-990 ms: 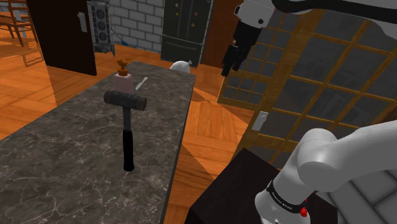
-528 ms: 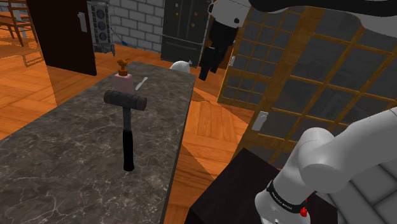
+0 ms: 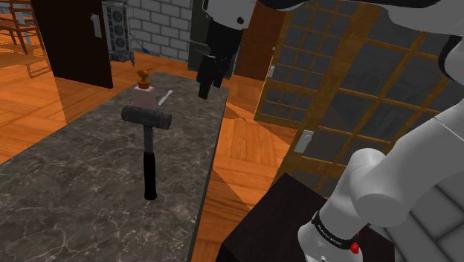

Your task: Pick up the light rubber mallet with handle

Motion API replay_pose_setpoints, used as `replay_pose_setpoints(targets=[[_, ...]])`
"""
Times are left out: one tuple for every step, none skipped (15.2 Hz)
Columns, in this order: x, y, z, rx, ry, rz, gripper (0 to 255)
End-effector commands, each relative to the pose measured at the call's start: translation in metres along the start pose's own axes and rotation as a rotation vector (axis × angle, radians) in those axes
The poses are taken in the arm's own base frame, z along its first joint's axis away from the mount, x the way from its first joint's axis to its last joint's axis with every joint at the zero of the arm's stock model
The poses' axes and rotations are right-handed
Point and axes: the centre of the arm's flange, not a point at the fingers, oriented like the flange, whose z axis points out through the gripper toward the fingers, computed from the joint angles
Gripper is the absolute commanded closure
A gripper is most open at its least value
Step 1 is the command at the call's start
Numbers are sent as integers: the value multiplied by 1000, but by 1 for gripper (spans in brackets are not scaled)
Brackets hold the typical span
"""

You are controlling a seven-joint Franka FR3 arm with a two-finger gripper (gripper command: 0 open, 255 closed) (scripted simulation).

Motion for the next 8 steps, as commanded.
replay_pose_setpoints(targets=[[14,-24,2,11,0,-41,0],[21,-34,4,16,0,-60,0],[27,-45,6,21,0,-80,0],[34,-56,7,26,0,-100,0],[40,-66,9,31,1,-120,0],[46,-77,10,35,1,-140,0],[52,-88,12,40,1,-159,0],[58,-99,13,45,1,-179,0]])
